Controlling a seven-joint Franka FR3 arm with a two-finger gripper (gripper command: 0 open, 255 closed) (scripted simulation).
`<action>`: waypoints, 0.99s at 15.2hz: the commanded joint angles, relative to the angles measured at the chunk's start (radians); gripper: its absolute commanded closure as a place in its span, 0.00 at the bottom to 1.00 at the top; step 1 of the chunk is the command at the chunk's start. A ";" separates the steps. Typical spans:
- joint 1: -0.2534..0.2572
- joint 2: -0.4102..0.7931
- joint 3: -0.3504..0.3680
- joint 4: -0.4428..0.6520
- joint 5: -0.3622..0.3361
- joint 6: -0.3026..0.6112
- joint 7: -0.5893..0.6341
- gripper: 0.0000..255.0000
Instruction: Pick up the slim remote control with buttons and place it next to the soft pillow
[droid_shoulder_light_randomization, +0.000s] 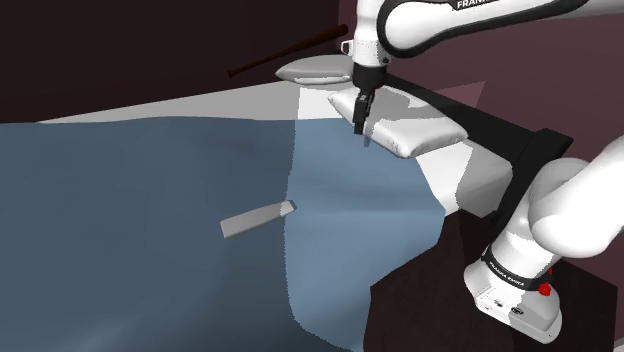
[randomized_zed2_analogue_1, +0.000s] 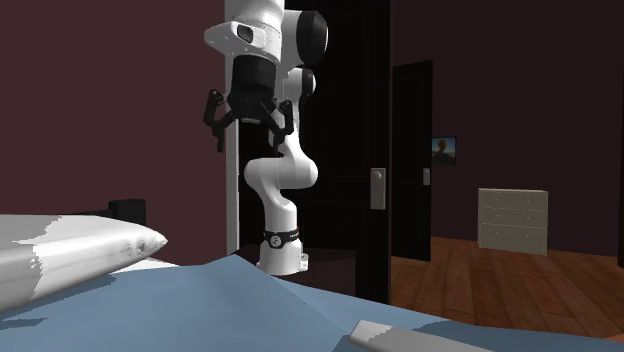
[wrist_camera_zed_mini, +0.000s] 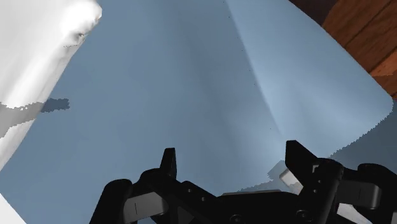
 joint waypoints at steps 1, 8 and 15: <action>0.014 0.069 0.007 0.028 0.002 0.039 -0.035 0.00; 0.064 0.290 0.046 0.138 0.002 0.139 -0.137 0.00; 0.113 0.505 0.095 0.274 -0.018 0.202 -0.227 0.00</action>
